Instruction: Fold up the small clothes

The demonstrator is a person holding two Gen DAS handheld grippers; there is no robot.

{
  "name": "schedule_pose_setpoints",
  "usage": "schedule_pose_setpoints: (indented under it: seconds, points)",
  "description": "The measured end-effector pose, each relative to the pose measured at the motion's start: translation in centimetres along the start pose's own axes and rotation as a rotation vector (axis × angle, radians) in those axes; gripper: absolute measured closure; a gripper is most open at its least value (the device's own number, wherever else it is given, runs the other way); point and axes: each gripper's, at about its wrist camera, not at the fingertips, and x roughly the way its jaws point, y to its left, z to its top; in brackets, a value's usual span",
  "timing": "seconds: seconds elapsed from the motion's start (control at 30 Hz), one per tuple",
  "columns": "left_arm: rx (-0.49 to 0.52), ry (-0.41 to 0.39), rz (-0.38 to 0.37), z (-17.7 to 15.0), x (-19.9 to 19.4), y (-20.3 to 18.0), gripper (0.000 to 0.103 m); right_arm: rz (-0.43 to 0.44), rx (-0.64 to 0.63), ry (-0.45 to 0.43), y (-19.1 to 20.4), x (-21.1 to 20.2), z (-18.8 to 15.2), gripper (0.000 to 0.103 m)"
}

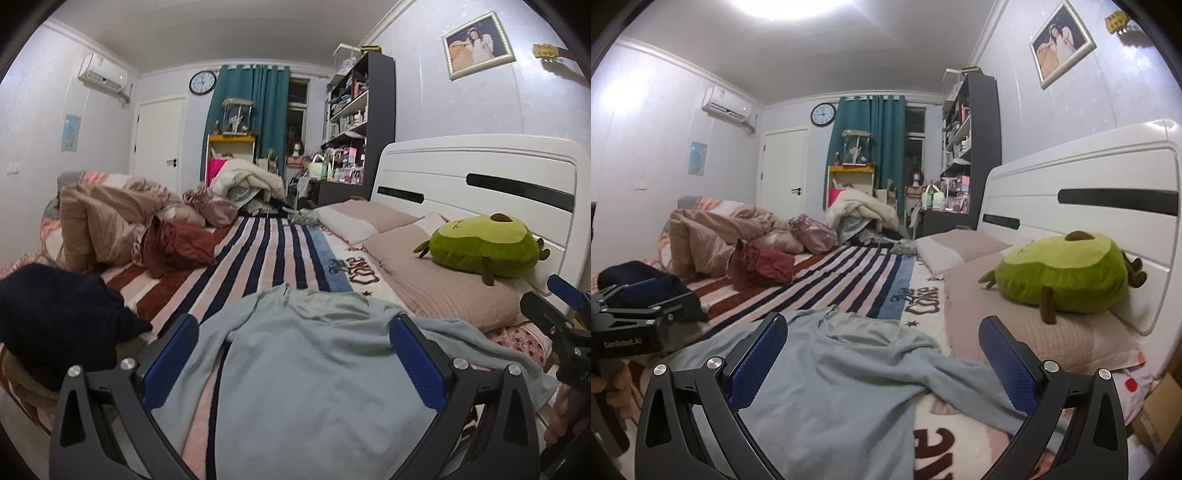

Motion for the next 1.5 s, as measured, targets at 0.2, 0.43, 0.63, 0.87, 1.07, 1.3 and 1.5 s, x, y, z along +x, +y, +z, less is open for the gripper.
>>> schedule_pose_setpoints:
  seconds: [0.2,0.43,0.63,0.87,1.07,1.3,1.5]
  points:
    - [-0.004,0.128,0.029,-4.2,2.4,5.4,0.001,0.069,0.046,0.072,0.4,3.7,-3.5,0.035]
    - [-0.091,0.274,0.104,-10.0,4.0,12.1,0.019,0.203,0.17,0.216,0.2,8.0,-6.5,0.064]
    - [-0.174,0.342,0.163,-13.3,5.0,16.1,0.041,0.229,0.126,0.255,1.7,9.2,-6.8,0.064]
    - [-0.155,0.382,0.223,-14.6,6.3,17.1,0.041,0.26,0.111,0.292,3.0,10.3,-7.2,0.064]
    - [-0.104,0.4,0.245,-14.4,7.5,16.2,0.081,0.273,0.126,0.295,3.1,10.4,-7.2,0.064]
    - [-0.153,0.335,0.155,-11.5,6.0,15.5,0.098,0.301,0.17,0.284,2.2,9.9,-7.4,0.064]
    - [-0.219,0.198,-0.114,-5.9,4.2,12.2,0.098,0.316,0.214,0.261,0.3,9.0,-7.8,0.064]
